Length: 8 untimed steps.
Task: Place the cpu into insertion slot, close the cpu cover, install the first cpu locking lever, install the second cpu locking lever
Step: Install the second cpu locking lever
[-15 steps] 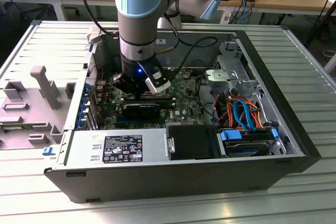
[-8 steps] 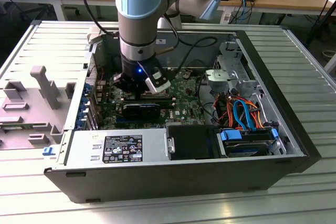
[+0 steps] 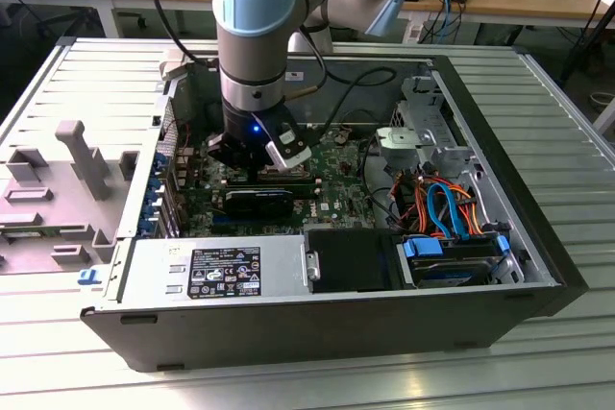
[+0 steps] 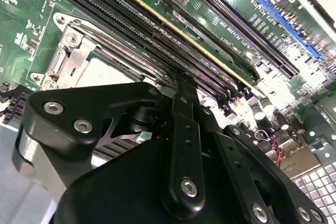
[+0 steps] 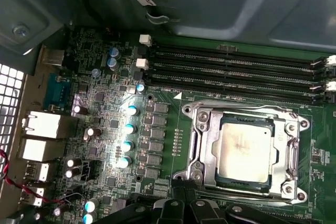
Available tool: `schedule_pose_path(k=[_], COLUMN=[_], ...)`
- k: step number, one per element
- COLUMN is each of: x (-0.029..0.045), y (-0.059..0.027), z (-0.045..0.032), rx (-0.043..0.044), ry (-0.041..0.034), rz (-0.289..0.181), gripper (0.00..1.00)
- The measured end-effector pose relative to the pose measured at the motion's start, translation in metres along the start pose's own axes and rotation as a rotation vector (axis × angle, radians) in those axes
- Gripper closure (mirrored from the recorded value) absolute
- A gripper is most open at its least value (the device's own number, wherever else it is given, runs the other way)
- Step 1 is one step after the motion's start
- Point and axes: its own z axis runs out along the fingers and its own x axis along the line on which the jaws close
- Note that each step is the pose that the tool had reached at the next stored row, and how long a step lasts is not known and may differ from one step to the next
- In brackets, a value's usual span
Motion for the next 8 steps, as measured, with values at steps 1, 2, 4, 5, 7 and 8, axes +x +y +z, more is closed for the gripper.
schedule_pose_path(k=[1,2,4,5,7,8], x=[0.0000,0.0000,0.0001,0.0001,0.0006,0.0011], y=[-0.0001,-0.0001,-0.0007,-0.0016,-0.0045,-0.0060], z=[0.0010,0.0018,0.0029,0.0027,0.0030,0.0027], rx=[-0.0001,-0.0001,-0.0007,-0.0004,-0.0013,-0.0008], ry=[0.0000,-0.0001,-0.0003,0.0000,-0.0013,-0.0019], rz=[0.000,0.000,0.000,0.000,0.000,0.000], gripper=[0.89,0.89,0.89,0.89,0.89,0.89])
